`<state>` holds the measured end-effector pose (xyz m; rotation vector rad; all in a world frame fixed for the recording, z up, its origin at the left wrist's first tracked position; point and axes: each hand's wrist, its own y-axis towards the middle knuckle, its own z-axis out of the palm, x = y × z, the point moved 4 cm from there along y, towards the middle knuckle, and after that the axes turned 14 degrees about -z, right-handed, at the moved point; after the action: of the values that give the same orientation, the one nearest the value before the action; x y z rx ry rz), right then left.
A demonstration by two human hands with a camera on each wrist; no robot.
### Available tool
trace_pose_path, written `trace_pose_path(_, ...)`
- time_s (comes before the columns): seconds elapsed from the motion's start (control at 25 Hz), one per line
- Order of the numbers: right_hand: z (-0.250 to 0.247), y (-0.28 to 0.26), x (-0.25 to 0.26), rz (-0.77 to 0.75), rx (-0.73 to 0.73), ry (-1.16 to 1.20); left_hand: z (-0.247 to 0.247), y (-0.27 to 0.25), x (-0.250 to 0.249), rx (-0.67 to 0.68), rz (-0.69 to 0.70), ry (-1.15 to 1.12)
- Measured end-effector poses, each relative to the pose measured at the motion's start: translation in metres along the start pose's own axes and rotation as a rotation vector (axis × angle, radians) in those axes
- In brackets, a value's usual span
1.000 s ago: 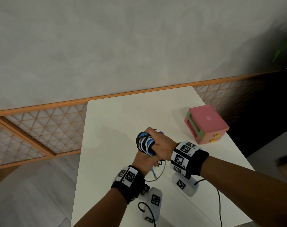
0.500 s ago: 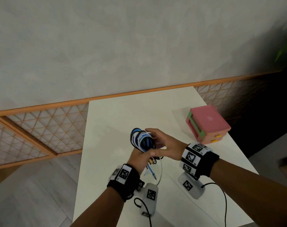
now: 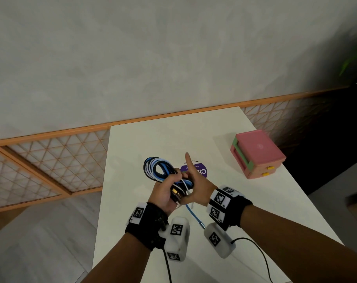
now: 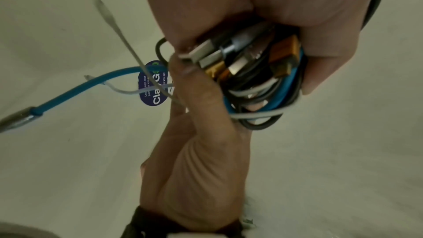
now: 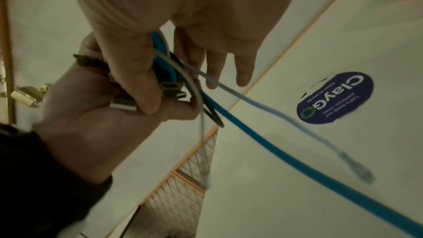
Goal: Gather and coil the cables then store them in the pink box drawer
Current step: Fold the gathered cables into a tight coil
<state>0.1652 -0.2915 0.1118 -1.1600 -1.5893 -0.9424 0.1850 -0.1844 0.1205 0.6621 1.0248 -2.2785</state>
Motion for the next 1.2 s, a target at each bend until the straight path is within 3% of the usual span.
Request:
trace_pose_path(0.28,0.005,-0.002,0.0,0.053,0.133,-0.104,-0.002,-0.009,-0.001,-0.085,0.009,0.12)
trace_pose_path(0.52,0.005,-0.005,-0.006,0.047,0.235,-0.244,-0.008,-0.013,-0.014,-0.071,0.092,0.099)
trace_pose_path(0.68,-0.013,-0.005,-0.014,0.158,0.124,-0.242,-0.017,-0.015,-0.015,-0.147,0.104,0.157)
trace_pose_path(0.88,-0.022,0.007,-0.026,0.178,0.026,-0.335,-0.007,-0.014,-0.01,-0.064,0.075,0.173)
trace_pose_path(0.96,-0.023,-0.004,-0.02,0.132,0.089,-0.324,-0.008,-0.014,-0.01,-0.056,0.076,0.168)
trace_pose_path(1.04,-0.026,0.005,-0.051,0.153,-0.002,-0.378,-0.008,-0.013,-0.008,-0.062,0.069,0.131)
trace_pose_path(1.12,-0.008,-0.004,-0.033,0.12,0.138,-0.369,-0.005,-0.012,-0.006,-0.041,0.06,0.043)
trace_pose_path(1.2,0.007,-0.003,-0.017,0.128,0.159,-0.356,-0.002,-0.01,-0.009,-0.017,0.066,-0.035)
